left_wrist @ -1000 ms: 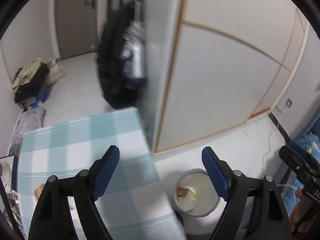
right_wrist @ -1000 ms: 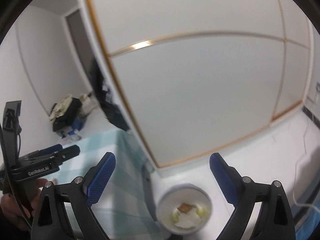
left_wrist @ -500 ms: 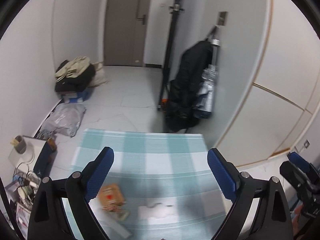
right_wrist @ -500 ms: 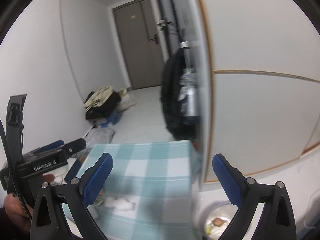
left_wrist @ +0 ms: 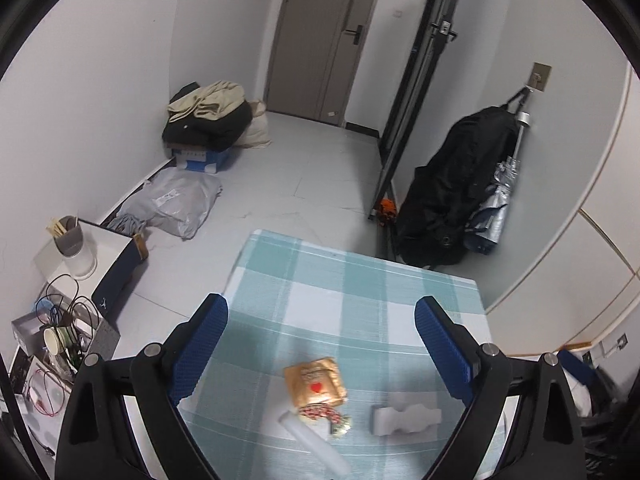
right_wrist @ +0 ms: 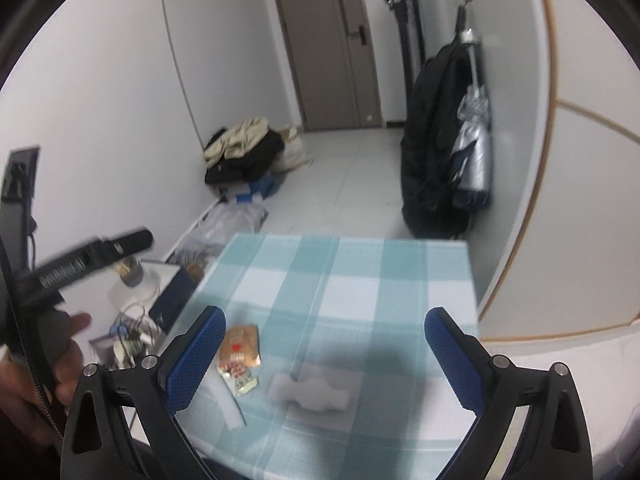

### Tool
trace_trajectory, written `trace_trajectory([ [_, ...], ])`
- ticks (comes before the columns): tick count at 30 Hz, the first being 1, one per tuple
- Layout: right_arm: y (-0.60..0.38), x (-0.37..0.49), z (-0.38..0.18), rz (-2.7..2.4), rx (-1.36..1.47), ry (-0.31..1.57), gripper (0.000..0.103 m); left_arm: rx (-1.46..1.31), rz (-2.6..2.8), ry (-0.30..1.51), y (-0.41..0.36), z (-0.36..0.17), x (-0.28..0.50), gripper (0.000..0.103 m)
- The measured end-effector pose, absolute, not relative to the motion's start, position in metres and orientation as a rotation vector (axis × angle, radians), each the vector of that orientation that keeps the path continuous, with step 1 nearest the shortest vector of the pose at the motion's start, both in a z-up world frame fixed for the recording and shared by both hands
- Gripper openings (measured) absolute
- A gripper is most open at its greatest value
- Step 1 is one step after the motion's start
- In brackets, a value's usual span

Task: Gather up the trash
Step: 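Move both open tools back over the checked tablecloth, then close the right tool on the white foam piece and lift it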

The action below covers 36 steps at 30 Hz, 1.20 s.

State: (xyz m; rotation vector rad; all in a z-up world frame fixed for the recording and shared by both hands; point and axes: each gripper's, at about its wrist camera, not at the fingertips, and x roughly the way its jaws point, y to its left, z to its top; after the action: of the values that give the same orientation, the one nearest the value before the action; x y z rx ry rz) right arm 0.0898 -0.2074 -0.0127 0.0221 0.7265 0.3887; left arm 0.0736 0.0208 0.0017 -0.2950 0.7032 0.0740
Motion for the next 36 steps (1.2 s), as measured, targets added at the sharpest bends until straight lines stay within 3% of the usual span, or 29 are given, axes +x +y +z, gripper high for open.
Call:
trace_trajectory([
  [18, -0.149, 0.106, -0.121, 0.397, -0.216, 1.063, 0.099, -0.379, 0.056, 0.816, 0.063, -0.025, 0.073, 0.093],
  [28, -0.130, 0.106, -0.137, 0.419, -0.333, 1.091, 0.099, -0.363, 0.059, 0.850, 0.065, -0.031, 0.078, 0.093],
  [33, -0.130, 0.109, -0.146, 0.408, -0.360, 1.111, 0.092, -0.358, 0.068, 0.865, 0.067, -0.036, 0.081, 0.093],
  [36, -0.132, 0.110, -0.152, 0.412, -0.356, 1.139, 0.077, -0.358, 0.074, 0.871, 0.068, -0.037, 0.083, 0.093],
])
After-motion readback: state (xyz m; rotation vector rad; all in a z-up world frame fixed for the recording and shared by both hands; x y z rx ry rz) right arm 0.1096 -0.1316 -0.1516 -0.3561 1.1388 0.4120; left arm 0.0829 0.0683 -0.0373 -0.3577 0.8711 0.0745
